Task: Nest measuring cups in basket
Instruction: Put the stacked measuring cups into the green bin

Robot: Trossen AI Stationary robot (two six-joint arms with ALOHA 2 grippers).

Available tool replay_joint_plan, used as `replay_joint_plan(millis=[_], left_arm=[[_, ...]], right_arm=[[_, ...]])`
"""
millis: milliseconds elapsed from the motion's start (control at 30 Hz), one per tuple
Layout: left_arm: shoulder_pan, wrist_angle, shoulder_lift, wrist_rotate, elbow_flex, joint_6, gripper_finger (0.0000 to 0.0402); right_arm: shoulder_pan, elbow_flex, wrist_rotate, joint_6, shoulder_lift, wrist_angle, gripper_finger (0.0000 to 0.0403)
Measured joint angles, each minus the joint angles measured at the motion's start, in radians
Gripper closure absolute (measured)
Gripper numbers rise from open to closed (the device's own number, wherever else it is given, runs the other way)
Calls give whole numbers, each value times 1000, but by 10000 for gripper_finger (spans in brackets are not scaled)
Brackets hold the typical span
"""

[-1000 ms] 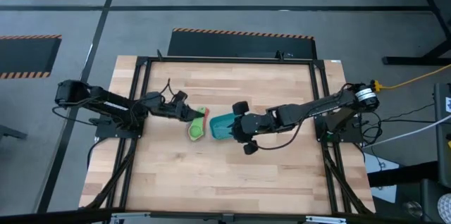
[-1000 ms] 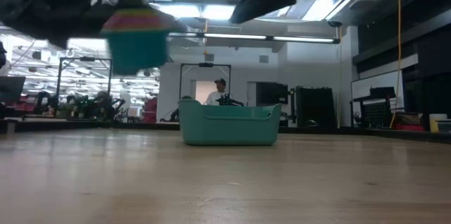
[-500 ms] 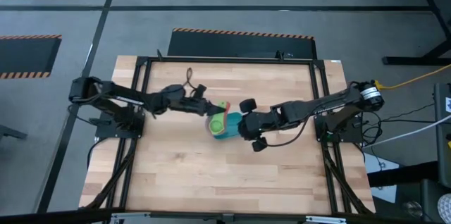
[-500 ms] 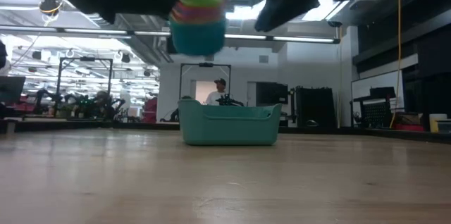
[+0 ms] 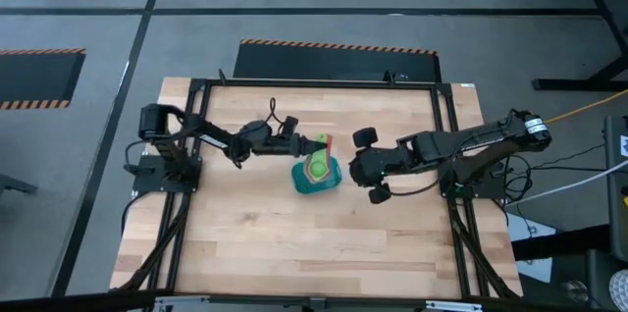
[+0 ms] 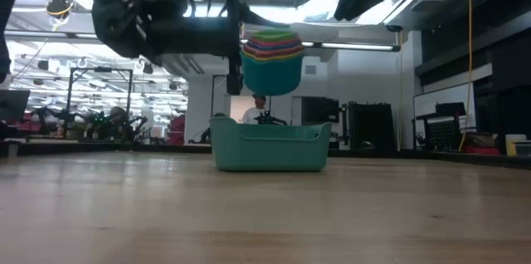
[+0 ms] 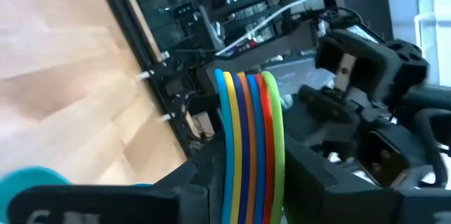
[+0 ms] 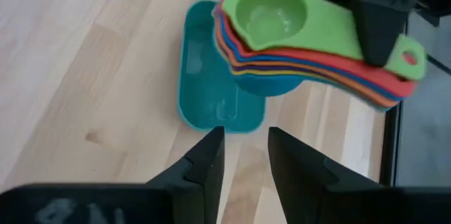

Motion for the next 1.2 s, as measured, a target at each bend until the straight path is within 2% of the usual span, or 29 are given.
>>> replay_joint_plan(millis=[167,467,733,967,1200], left_arm=[[26,43,26,-2,-22,5,316],[43,62,27,-42,-111,-22,319],[-20,73,28,-100,-112,-23,320],[-39,78,83,-112,-102,-46,320],[-28,203,150,-81,-94,-84,320]], right_arm=[[0,0,-1,25,-11,-26,288],[0,0,-1,24,-11,-22,288],[0,0,0,21,-10,-3,288],[0,0,-1,21,-10,1,288],[-1,-1,-6,21,-10,6,288]])
